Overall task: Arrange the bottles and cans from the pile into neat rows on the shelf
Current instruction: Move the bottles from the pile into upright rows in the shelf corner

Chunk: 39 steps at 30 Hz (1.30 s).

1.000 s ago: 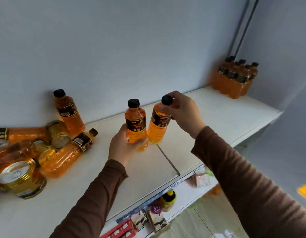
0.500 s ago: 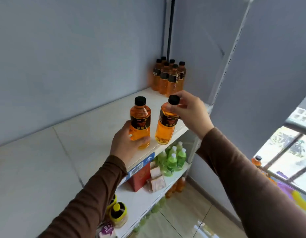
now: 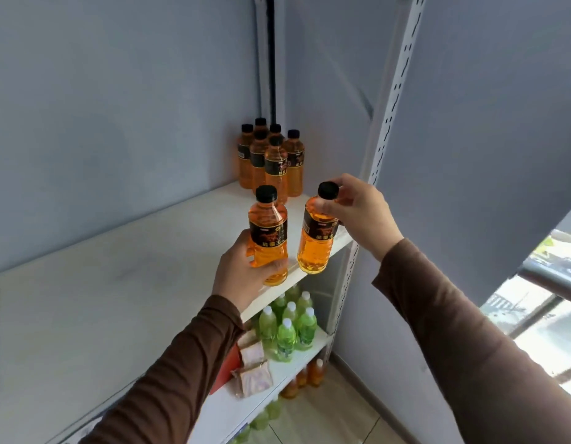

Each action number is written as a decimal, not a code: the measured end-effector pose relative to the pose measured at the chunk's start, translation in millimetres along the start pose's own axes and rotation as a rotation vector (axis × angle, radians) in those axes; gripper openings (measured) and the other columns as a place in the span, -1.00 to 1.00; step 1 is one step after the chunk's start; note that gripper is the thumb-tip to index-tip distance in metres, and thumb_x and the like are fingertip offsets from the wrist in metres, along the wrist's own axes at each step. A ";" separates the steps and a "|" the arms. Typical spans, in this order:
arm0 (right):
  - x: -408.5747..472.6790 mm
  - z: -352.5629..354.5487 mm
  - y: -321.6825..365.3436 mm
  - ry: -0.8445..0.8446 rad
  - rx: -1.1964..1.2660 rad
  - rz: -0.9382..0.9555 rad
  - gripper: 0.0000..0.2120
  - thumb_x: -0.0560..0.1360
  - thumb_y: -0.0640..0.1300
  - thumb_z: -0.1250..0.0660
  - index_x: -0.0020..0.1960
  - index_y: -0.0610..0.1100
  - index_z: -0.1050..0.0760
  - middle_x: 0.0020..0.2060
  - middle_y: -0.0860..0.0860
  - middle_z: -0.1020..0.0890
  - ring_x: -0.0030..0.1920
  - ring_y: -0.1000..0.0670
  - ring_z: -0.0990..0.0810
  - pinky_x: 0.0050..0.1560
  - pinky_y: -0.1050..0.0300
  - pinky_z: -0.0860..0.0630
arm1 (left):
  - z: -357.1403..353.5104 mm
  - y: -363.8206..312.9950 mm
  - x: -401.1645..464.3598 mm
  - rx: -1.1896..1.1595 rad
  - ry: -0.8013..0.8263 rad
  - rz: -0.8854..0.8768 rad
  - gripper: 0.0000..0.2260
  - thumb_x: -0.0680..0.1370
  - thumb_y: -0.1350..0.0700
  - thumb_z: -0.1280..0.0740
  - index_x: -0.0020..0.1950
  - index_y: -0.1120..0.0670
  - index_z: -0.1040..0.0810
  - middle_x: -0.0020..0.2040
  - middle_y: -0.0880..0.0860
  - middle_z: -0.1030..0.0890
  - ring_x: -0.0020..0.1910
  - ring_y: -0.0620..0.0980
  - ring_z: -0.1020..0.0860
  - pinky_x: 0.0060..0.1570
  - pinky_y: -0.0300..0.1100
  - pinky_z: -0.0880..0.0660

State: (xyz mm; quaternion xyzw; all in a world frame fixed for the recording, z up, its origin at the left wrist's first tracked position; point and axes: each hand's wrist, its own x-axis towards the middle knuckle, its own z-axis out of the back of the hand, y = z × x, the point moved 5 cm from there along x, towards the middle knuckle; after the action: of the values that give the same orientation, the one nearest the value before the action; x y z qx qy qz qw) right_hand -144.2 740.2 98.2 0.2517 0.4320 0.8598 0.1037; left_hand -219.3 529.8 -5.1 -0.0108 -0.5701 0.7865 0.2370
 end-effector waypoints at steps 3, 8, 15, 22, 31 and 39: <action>34.6 -2.2 -11.2 0.041 -0.031 0.027 -0.79 0.45 0.08 -0.46 0.03 0.14 -0.50 -0.10 0.21 -0.62 -0.04 0.13 -0.61 0.01 -0.01 -0.63 | -13.6 5.0 30.0 -0.017 -0.006 -0.006 -0.47 0.23 -0.26 -0.53 0.16 -0.26 -0.48 0.05 -0.35 -0.61 0.06 -0.38 -0.54 0.02 -0.26 -0.48; 86.7 -3.6 -25.5 0.064 -0.081 0.064 -0.80 0.47 0.04 -0.45 0.06 0.11 -0.50 -0.07 0.17 -0.61 0.01 0.06 -0.59 0.06 -0.01 -0.61 | -30.9 12.5 78.3 -0.023 -0.018 -0.001 -0.46 0.28 -0.20 -0.55 0.21 -0.25 -0.46 0.08 -0.31 -0.61 0.08 -0.37 -0.53 0.07 -0.22 -0.49; 156.6 -11.4 -40.9 0.078 -0.125 0.083 -0.77 0.50 -0.01 -0.43 0.13 -0.01 -0.52 -0.04 0.07 -0.61 0.01 0.01 -0.59 -0.01 0.09 -0.56 | -44.5 21.9 122.2 0.006 -0.058 0.037 -0.48 0.28 -0.21 -0.52 0.18 -0.27 -0.44 0.08 -0.30 -0.59 0.13 -0.25 -0.53 0.11 -0.19 -0.46; 213.4 -29.2 -68.8 0.151 -0.158 0.099 -0.81 0.52 -0.02 -0.41 0.09 0.03 -0.48 -0.12 0.08 -0.60 -0.11 0.03 -0.60 -0.10 0.08 -0.57 | -65.0 36.9 153.1 0.043 -0.114 0.136 -0.41 0.35 -0.11 -0.57 0.32 -0.15 -0.44 0.23 -0.14 -0.59 0.22 -0.05 -0.53 0.22 -0.04 -0.50; 245.9 -44.8 -96.7 0.212 -0.148 0.128 -0.85 0.54 0.01 -0.37 0.06 0.05 -0.44 -0.16 0.17 -0.54 -0.09 0.08 -0.55 -0.17 0.17 -0.50 | -88.1 35.9 186.6 0.180 -0.236 0.184 -0.41 0.35 -0.10 -0.58 0.30 -0.11 -0.42 0.24 -0.09 -0.51 0.23 -0.02 -0.51 0.23 0.00 -0.52; 252.1 -49.8 -94.0 0.219 -0.198 0.171 -0.78 0.55 0.03 -0.36 0.15 0.00 -0.45 -0.04 0.07 -0.61 -0.03 0.02 -0.58 -0.05 0.06 -0.56 | -98.6 42.8 199.3 0.260 -0.286 0.205 -0.35 0.36 -0.14 -0.55 0.36 -0.05 -0.37 0.30 -0.01 -0.51 0.26 0.06 -0.52 0.25 0.08 -0.51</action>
State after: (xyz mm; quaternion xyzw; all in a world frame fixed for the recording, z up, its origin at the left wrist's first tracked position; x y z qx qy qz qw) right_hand -388.6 862.4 85.1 0.1811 0.3309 0.9261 0.0066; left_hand -383.3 684.4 -27.8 0.0737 -0.4875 0.8670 0.0718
